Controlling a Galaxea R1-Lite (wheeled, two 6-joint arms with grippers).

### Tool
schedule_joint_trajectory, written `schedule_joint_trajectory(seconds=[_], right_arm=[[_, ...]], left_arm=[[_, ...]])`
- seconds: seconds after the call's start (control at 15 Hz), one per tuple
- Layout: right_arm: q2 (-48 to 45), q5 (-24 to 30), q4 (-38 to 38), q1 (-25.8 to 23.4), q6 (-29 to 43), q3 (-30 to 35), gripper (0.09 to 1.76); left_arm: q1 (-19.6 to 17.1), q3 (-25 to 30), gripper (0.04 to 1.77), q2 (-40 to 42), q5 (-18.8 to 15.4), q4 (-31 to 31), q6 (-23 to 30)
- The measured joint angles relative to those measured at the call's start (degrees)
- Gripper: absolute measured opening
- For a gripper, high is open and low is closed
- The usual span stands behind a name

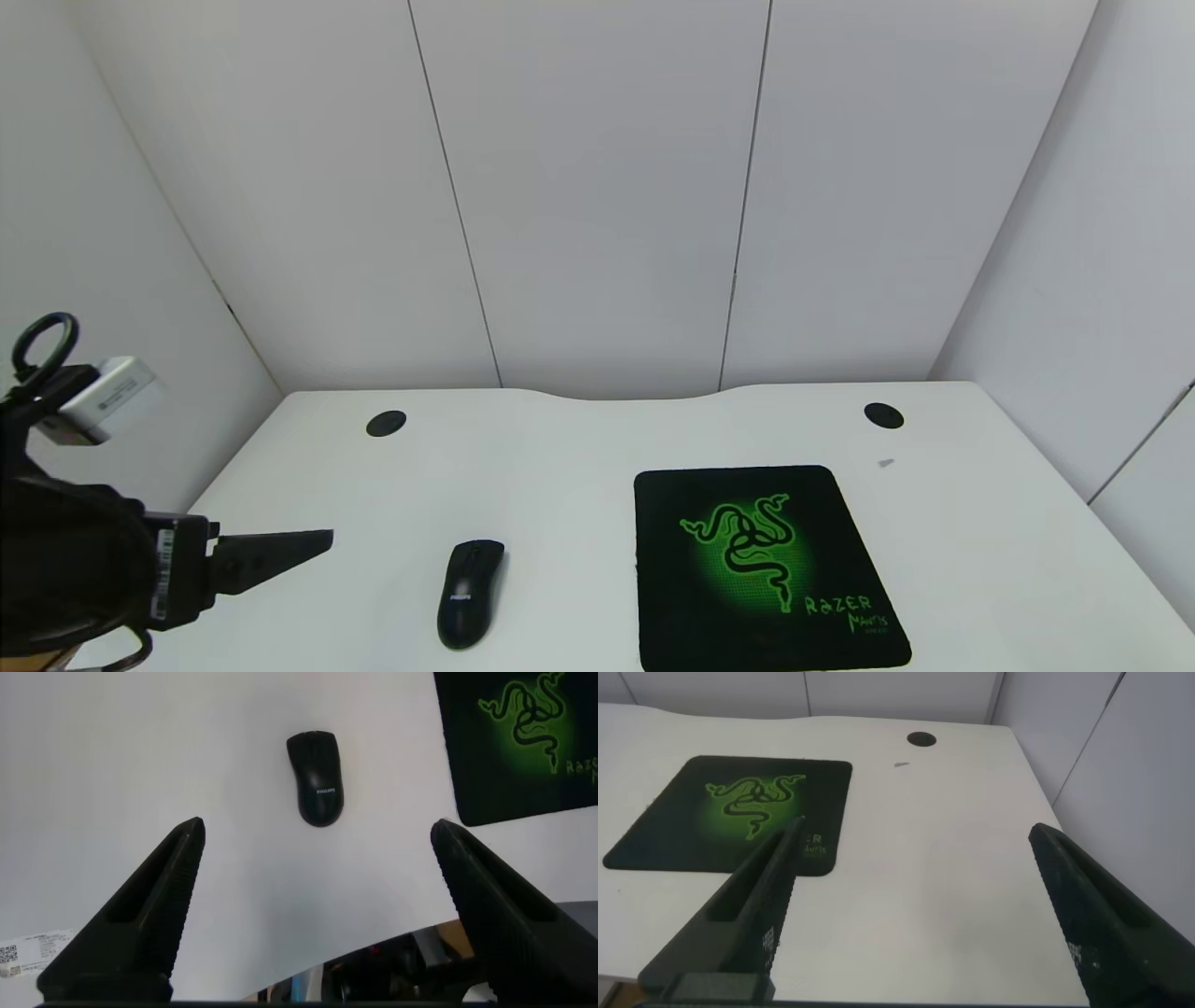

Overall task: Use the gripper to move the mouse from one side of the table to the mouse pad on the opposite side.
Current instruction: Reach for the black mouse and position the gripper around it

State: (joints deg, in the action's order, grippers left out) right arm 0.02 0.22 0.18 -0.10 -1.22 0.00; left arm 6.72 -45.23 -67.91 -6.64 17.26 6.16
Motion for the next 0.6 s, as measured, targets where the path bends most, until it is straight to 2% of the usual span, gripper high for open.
schedule_joint_trajectory(seconds=[0.4,0.6], right_arm=[[0.0,0.0,0.0,0.0,0.0,0.0,1.71],[0.0,0.0,0.0,0.0,0.0,0.0,1.71]], left_arm=[[3.8,-4.0,1.72,-12.3,1.5,0.2,3.4],[5.6,-5.8,1.72,-17.4,3.4,0.2,5.8]])
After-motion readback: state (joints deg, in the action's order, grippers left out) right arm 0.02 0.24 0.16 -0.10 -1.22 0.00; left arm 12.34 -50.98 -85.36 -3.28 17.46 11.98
